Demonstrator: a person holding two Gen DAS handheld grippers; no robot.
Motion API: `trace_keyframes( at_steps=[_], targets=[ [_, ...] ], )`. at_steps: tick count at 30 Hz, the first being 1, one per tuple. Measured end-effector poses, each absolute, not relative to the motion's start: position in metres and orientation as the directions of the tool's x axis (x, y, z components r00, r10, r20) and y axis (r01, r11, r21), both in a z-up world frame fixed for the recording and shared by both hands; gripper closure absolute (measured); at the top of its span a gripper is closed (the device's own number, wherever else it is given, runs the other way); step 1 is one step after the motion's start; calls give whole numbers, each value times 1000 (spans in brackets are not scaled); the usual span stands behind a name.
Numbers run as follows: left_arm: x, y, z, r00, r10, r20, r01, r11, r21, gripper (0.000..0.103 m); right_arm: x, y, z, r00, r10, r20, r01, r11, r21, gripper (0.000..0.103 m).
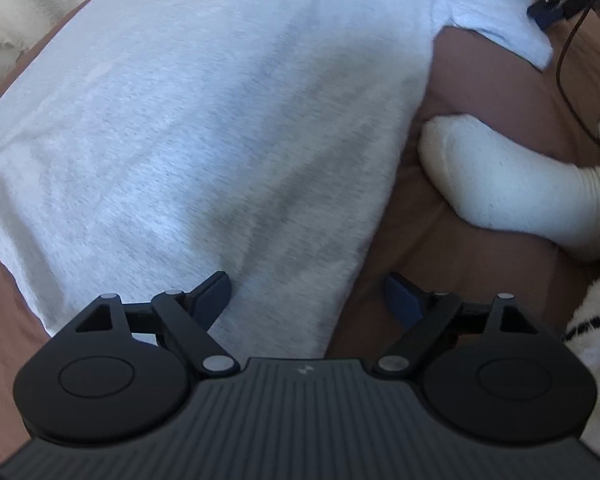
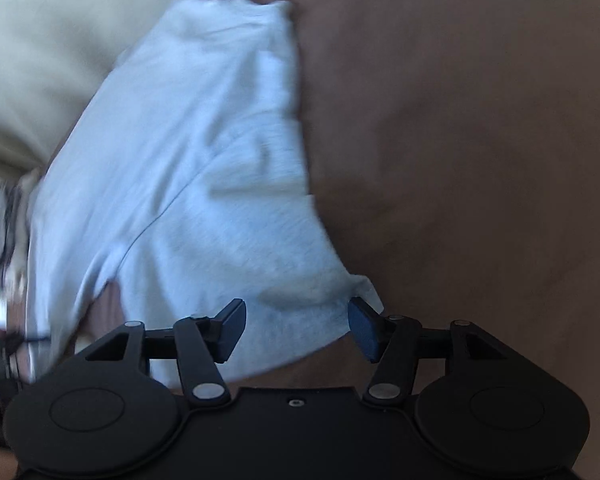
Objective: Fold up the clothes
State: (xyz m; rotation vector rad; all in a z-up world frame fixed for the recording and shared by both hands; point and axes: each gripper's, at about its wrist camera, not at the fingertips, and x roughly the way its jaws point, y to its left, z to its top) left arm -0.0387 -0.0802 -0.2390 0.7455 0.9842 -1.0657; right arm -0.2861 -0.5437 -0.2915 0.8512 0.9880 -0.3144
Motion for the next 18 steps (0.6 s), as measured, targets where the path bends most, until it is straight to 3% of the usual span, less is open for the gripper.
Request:
trace_keyframes(
  at_steps=[1,2,3,4,5,6,10,18],
  targets=[
    [-35,-80,-238,182,-362,-914,935,350,48,54,-284,-543,-293,545,129,-828,587,648,487,37],
    [-32,-80,-236,204,-365,-908,924,377,56,69,-281,-540,-292,551,124,-825,572,664,482,37],
    [-27,-79,-234,217,-370,-903,913,403,54,98,-277,-536,-289,548,117,-828,543,704,458,40],
    [-23,-77,-231,221,-379,-898,904,425,43,99,-273,-531,-284,533,105,-839,504,757,415,54],
    [-20,-76,-228,232,-385,-893,898,437,45,99,-270,-526,-279,522,98,-847,465,799,380,84],
    [-20,-75,-227,247,-388,-888,895,442,56,99,-268,-525,-275,531,110,-840,434,816,381,97],
    [-21,-78,-218,324,-410,-852,882,458,115,100,-269,-534,-254,655,95,-749,429,769,473,98],
    [12,-95,-199,408,-453,-793,814,574,91,100,-194,-568,-182,729,-30,-684,365,862,351,101]
  ],
)
